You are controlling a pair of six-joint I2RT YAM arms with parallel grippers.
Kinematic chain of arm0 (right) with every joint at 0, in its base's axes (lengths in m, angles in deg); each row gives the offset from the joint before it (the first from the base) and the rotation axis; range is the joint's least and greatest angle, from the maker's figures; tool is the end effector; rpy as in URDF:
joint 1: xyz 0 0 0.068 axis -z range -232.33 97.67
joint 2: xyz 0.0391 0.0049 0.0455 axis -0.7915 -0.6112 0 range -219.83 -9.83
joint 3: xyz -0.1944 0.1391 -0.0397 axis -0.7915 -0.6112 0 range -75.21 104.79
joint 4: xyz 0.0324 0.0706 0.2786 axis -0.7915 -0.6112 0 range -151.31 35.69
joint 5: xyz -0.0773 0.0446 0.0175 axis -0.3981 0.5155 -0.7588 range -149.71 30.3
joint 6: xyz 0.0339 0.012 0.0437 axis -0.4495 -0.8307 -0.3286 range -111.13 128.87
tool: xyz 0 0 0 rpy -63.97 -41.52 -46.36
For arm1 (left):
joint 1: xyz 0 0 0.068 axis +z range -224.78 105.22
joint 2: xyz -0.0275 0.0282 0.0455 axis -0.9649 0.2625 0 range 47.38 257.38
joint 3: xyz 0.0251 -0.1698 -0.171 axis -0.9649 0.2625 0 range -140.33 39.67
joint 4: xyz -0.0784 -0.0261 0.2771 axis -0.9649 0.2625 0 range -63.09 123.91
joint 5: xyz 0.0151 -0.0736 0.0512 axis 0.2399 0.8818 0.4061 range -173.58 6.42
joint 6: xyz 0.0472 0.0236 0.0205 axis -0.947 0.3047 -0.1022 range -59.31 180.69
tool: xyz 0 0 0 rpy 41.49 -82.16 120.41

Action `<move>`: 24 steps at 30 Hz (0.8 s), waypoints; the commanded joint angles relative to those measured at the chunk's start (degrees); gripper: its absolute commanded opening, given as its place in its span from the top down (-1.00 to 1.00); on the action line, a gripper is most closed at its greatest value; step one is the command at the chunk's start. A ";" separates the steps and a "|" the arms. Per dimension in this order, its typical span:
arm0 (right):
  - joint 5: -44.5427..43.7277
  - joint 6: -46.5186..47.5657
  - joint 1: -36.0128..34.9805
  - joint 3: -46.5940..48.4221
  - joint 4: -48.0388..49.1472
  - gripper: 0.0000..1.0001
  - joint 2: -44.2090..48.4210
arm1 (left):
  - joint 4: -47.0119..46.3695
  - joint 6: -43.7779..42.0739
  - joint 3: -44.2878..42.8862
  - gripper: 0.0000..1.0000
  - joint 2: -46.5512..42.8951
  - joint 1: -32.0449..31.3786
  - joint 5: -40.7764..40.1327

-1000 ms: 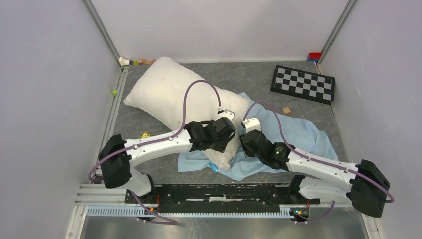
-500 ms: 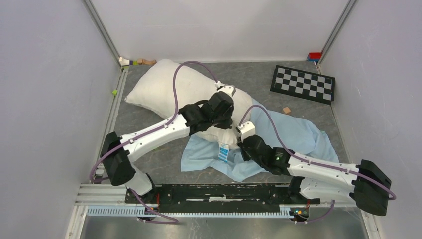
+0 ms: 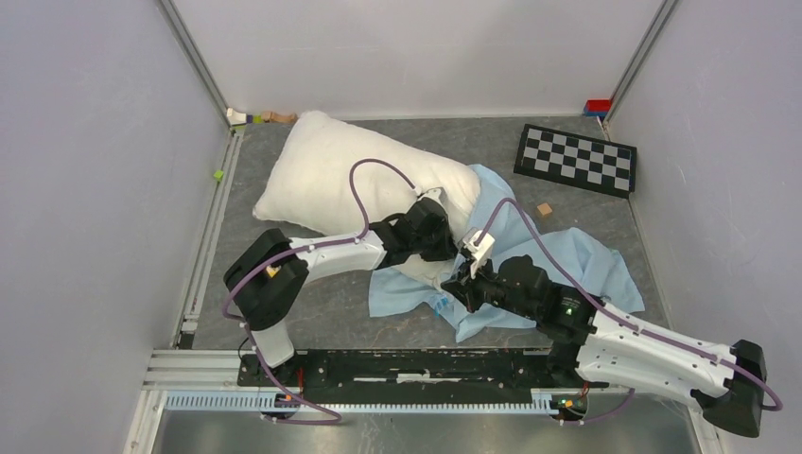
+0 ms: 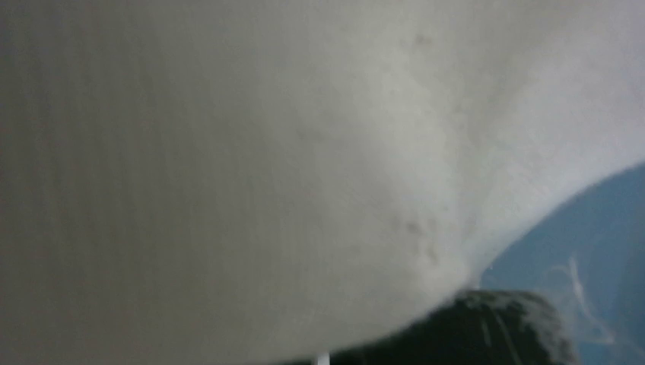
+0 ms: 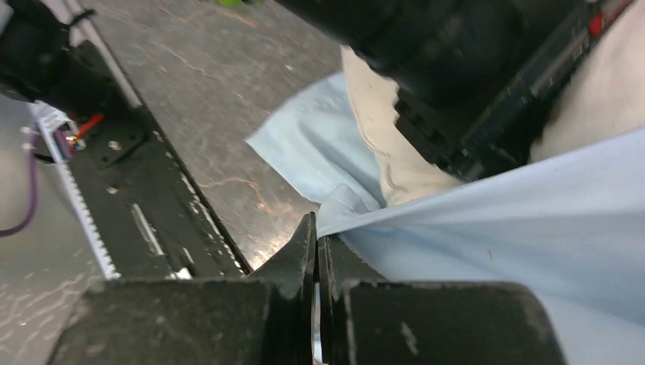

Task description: Put the pillow into the pillowcase

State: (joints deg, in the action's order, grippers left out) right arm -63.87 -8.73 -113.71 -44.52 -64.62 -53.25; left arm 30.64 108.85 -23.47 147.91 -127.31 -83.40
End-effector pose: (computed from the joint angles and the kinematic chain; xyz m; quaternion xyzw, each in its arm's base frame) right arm 0.1159 0.2063 0.2269 -0.2921 0.7809 0.3273 0.4447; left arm 0.2448 -0.3194 0.1482 0.0354 0.9097 -0.3195 0.2630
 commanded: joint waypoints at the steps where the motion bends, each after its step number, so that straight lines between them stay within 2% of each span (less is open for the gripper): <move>1: 13.46 1.17 -1.46 5.60 4.77 1.00 1.53 | -5.99 4.60 0.42 0.95 4.53 0.55 -3.16; 4: 8.73 1.27 -1.46 7.27 2.19 1.00 0.38 | -2.15 4.47 -0.60 0.95 5.38 -0.86 -4.22; 8: -7.93 -1.66 -0.29 9.45 -6.46 1.00 -3.95 | -0.37 5.18 1.07 0.95 3.29 -3.91 -4.83; 13: -11.75 -3.41 4.67 8.50 -5.10 0.97 -5.62 | -0.30 8.35 8.57 0.95 -3.15 -7.16 -2.66; 14: -11.75 -3.07 5.31 8.73 -4.92 0.88 -5.61 | -0.07 8.59 10.28 0.95 -5.00 -7.61 -2.45; 16: -11.52 -2.05 5.76 9.70 -5.00 0.58 -5.41 | 2.32 8.62 12.29 0.95 -8.44 -8.31 -2.66; 19: -10.08 -0.37 5.79 11.61 -5.69 0.06 -4.77 | 4.64 8.79 15.13 0.89 -13.88 -9.00 -3.03; 21: -11.20 0.17 5.84 13.31 -7.21 -0.19 -4.10 | 7.62 8.79 16.16 0.86 -17.60 -9.65 -3.84; 24: -14.86 0.26 6.62 15.99 -9.97 -0.47 -2.60 | 9.79 9.28 18.31 0.84 -21.22 -10.08 -4.52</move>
State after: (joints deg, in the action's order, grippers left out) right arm -71.41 -10.37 -107.94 -33.63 -71.54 -58.13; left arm 31.30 116.66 -8.43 131.35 -135.79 -88.44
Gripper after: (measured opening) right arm 0.677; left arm 0.070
